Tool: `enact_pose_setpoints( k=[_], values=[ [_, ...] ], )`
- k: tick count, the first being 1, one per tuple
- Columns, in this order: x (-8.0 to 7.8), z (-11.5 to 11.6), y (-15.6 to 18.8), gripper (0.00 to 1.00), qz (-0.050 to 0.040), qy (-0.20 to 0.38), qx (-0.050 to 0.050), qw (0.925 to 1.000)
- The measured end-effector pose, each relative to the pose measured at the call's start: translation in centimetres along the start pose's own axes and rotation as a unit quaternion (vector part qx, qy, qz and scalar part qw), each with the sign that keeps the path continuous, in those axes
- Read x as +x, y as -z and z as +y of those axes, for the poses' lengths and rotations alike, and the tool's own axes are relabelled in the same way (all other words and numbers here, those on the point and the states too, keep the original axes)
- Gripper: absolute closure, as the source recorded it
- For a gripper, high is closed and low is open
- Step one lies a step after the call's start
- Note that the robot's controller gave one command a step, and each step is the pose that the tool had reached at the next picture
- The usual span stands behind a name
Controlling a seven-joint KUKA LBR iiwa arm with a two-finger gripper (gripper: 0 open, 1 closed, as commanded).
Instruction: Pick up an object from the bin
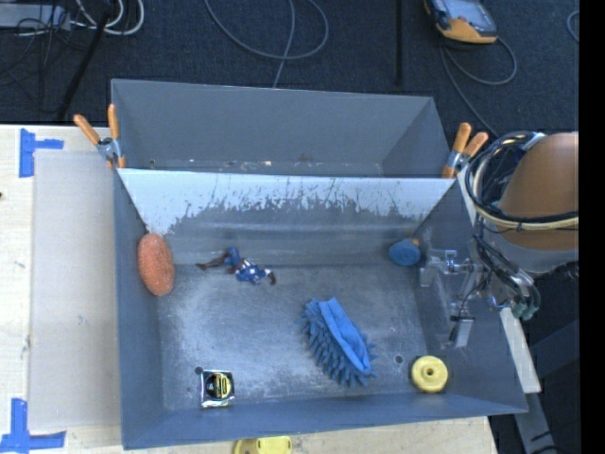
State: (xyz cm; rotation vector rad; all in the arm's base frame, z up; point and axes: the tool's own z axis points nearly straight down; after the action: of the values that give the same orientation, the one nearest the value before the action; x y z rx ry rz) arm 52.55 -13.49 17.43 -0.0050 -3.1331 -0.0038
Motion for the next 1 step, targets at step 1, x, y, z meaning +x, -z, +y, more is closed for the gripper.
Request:
enact_pose_setpoints(
  k=[1],
  values=[
    [-0.16,0.03,0.43,0.00,-0.0035,0.002,0.001,1.0000]
  ],
)
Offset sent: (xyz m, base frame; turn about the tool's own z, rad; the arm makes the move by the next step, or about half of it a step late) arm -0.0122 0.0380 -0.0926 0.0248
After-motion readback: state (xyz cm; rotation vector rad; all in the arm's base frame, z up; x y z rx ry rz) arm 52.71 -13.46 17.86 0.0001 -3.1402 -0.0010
